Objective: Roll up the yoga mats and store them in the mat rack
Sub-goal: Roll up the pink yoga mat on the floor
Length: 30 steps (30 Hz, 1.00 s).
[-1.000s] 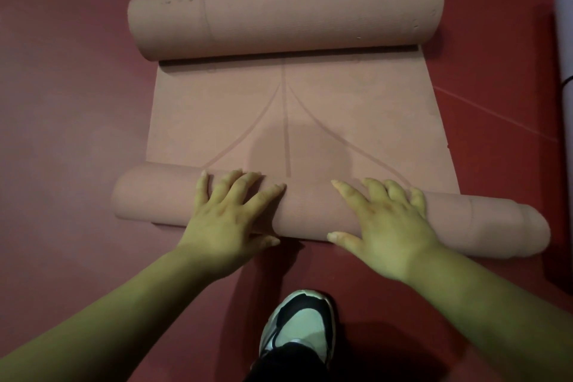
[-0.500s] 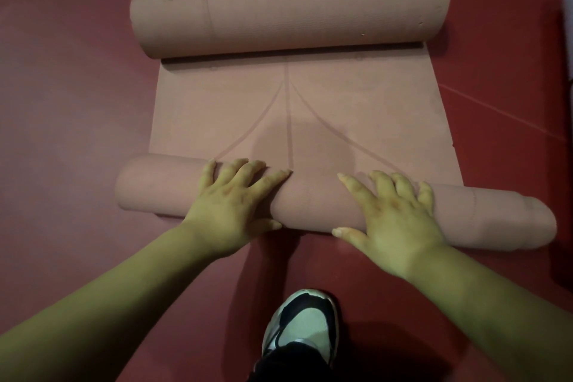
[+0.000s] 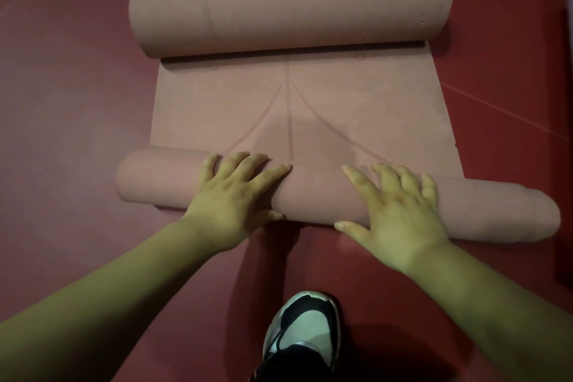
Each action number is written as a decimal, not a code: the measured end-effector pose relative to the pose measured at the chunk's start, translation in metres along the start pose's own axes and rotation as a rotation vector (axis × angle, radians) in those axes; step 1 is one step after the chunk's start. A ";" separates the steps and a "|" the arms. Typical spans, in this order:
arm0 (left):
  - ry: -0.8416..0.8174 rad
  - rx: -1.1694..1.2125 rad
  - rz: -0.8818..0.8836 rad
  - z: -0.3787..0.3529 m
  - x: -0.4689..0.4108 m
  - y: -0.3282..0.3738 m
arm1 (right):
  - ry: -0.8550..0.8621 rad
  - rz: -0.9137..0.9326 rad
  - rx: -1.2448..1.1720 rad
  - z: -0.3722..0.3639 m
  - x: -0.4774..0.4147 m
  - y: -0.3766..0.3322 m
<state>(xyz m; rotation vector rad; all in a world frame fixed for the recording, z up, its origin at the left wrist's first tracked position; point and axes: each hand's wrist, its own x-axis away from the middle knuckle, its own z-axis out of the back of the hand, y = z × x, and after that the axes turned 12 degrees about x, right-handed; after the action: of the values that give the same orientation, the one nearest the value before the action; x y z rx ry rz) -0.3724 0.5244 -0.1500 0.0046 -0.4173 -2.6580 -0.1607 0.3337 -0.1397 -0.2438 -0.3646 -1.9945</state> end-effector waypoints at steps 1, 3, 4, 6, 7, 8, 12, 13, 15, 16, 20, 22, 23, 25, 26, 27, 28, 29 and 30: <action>-0.005 0.003 0.002 0.001 -0.003 0.000 | -0.011 0.005 -0.002 0.002 -0.003 0.002; -0.002 0.000 0.012 0.002 -0.005 0.000 | -0.055 0.028 -0.021 0.009 -0.008 0.009; 0.013 -0.007 0.019 0.002 -0.003 0.001 | -0.068 0.038 -0.034 0.011 -0.011 0.011; 0.031 -0.024 0.036 -0.002 0.003 0.003 | -0.093 0.054 -0.064 0.017 -0.016 0.015; 0.025 -0.031 0.046 -0.004 0.006 0.004 | -0.111 0.059 -0.080 0.018 -0.018 0.016; 0.018 -0.035 0.054 -0.006 0.007 0.004 | -0.126 0.062 -0.088 0.020 -0.021 0.017; 0.011 -0.042 0.048 -0.005 -0.001 -0.001 | -0.144 0.043 -0.098 0.025 -0.023 0.015; 0.007 -0.039 0.042 -0.003 -0.004 -0.002 | -0.136 0.031 -0.098 0.026 -0.021 0.013; -0.002 -0.030 0.035 -0.001 -0.009 -0.004 | -0.114 0.010 -0.071 0.024 -0.016 0.008; -0.008 -0.022 0.036 0.001 -0.012 -0.006 | -0.098 0.004 -0.049 0.022 -0.015 0.007; -0.036 0.007 0.047 0.006 -0.019 -0.009 | -0.039 -0.003 -0.029 0.018 -0.019 0.008; -0.048 0.014 0.058 0.007 -0.022 -0.010 | -0.060 0.018 -0.034 0.020 -0.024 0.012; -0.048 0.011 0.063 0.006 -0.021 -0.010 | -0.074 0.029 -0.036 0.022 -0.026 0.014; -0.040 -0.007 0.055 0.005 -0.018 -0.012 | -0.099 0.044 -0.038 0.025 -0.030 0.018; -0.028 -0.016 0.042 0.004 -0.016 -0.013 | -0.115 0.052 -0.037 0.027 -0.032 0.019; -0.019 -0.030 0.028 0.004 -0.013 -0.013 | -0.126 0.061 -0.036 0.029 -0.034 0.020; -0.020 -0.046 0.017 0.004 -0.012 -0.013 | -0.143 0.069 -0.037 0.031 -0.035 0.020; -0.028 -0.061 0.015 0.004 -0.012 -0.014 | -0.146 0.077 -0.039 0.032 -0.037 0.021; -0.036 -0.070 0.020 0.005 -0.014 -0.015 | -0.154 0.082 -0.040 0.034 -0.038 0.021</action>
<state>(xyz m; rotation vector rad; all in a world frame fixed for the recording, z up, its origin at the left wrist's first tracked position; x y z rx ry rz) -0.3663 0.5444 -0.1504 -0.0691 -0.3340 -2.6553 -0.1247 0.3686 -0.1177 -0.4329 -0.4059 -1.9086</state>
